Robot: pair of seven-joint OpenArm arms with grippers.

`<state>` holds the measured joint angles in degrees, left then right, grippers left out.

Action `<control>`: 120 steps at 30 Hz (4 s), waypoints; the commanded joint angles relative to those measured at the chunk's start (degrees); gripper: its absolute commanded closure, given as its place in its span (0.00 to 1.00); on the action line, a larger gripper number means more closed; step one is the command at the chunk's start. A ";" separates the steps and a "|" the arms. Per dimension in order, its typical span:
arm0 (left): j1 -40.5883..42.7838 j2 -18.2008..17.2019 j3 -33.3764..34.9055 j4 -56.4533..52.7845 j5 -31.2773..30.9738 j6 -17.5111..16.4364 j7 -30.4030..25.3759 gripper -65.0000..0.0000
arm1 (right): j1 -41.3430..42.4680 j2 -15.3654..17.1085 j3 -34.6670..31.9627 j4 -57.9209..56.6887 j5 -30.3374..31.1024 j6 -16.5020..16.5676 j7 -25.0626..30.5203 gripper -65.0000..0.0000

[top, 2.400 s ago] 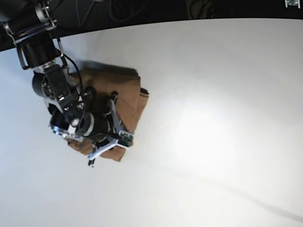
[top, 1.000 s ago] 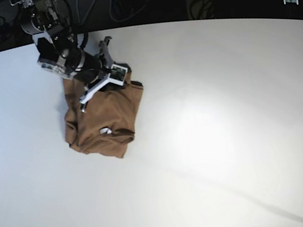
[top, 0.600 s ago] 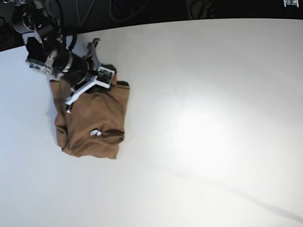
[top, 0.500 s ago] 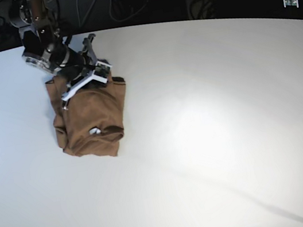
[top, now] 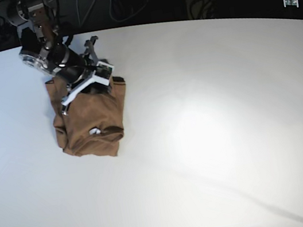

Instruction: Fold the T-shirt properly

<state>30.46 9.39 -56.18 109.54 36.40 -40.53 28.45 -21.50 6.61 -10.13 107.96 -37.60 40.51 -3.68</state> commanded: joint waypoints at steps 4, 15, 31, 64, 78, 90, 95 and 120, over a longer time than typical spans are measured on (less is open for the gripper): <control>0.53 -0.39 -0.39 0.93 0.12 0.53 -0.45 0.94 | 0.18 0.03 0.59 4.08 0.46 -0.51 1.35 1.00; 0.27 -1.08 -0.21 -1.36 -0.05 0.53 -2.12 0.94 | 0.18 0.29 21.69 4.35 9.17 -0.51 1.35 1.00; -3.42 -2.75 -0.04 -5.93 0.56 0.53 -10.03 0.94 | -10.11 -14.57 56.68 3.55 14.26 -0.51 16.03 1.00; -8.96 -3.63 6.82 -27.03 0.74 0.53 -10.21 0.94 | -7.12 -14.39 76.46 -42.34 21.91 -0.51 17.35 1.00; -9.14 -3.28 6.38 -43.82 7.95 0.53 -29.37 0.94 | -2.55 2.14 84.37 -89.98 6.53 -0.51 44.69 1.00; -11.34 -6.35 4.01 -56.22 8.74 0.53 -34.29 0.94 | 0.27 3.63 84.37 -95.61 -5.52 -0.51 44.34 1.00; -14.50 -11.54 3.92 -76.00 16.39 0.53 -42.82 0.94 | 5.01 6.71 84.37 -101.85 -17.56 -2.40 35.64 1.00; -28.48 -14.97 3.57 -109.54 24.65 42.95 -40.71 0.94 | 12.84 1.96 84.72 -102.29 -44.55 -50.23 25.09 0.99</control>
<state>1.30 -5.50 -52.53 0.05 61.08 2.00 -12.43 -8.32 8.19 74.46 5.50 -82.35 -9.41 21.47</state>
